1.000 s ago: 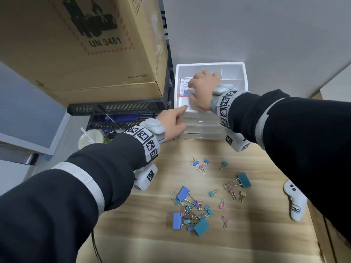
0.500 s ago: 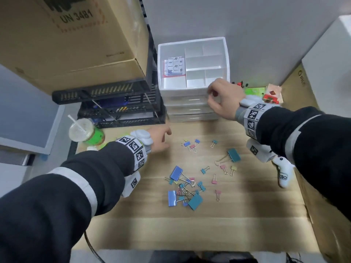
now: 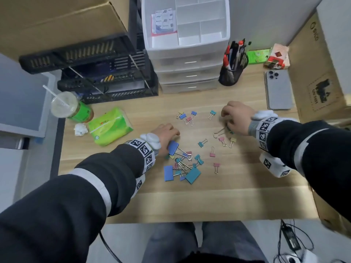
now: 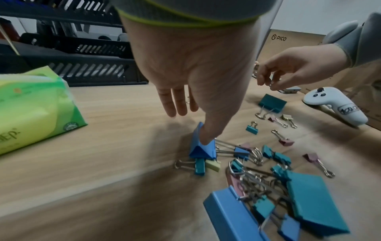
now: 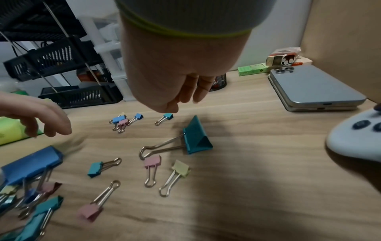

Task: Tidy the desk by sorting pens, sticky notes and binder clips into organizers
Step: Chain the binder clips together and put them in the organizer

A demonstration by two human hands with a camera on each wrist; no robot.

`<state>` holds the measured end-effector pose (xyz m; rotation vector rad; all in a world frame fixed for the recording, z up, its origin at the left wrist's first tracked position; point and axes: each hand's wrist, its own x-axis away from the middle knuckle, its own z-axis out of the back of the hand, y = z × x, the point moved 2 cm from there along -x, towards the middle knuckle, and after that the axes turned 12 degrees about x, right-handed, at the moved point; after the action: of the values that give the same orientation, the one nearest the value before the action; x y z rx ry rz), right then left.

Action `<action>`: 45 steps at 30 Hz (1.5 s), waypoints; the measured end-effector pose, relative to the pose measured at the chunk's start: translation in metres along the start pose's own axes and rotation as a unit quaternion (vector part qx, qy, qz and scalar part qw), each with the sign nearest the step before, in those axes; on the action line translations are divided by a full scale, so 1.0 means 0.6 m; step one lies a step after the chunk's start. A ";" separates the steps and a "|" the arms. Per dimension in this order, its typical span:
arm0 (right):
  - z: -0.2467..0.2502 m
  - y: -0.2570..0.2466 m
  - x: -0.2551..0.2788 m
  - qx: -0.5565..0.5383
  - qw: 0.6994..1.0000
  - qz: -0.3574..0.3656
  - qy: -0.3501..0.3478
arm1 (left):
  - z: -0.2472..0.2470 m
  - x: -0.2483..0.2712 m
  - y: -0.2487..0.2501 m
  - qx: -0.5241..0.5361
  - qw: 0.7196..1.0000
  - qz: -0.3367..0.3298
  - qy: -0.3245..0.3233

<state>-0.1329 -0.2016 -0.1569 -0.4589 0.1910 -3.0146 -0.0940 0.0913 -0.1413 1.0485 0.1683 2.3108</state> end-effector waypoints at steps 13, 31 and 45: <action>-0.029 -0.054 0.021 -0.052 0.999 -0.009 0.011 | -0.021 -0.013 0.010 -0.052 0.998 0.000 -0.042; -0.018 -0.237 -0.029 -0.251 0.928 -0.008 -0.274 | 0.003 0.058 0.000 0.148 0.983 -0.032 0.102; -0.052 -0.164 0.007 -0.155 0.954 -0.089 -0.242 | -0.102 0.055 0.011 -0.122 0.984 0.029 -0.126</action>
<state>-0.1530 -0.1014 -0.1718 -1.2812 0.6127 -2.9235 -0.1585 0.1120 -0.1595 1.2155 -0.2429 2.1570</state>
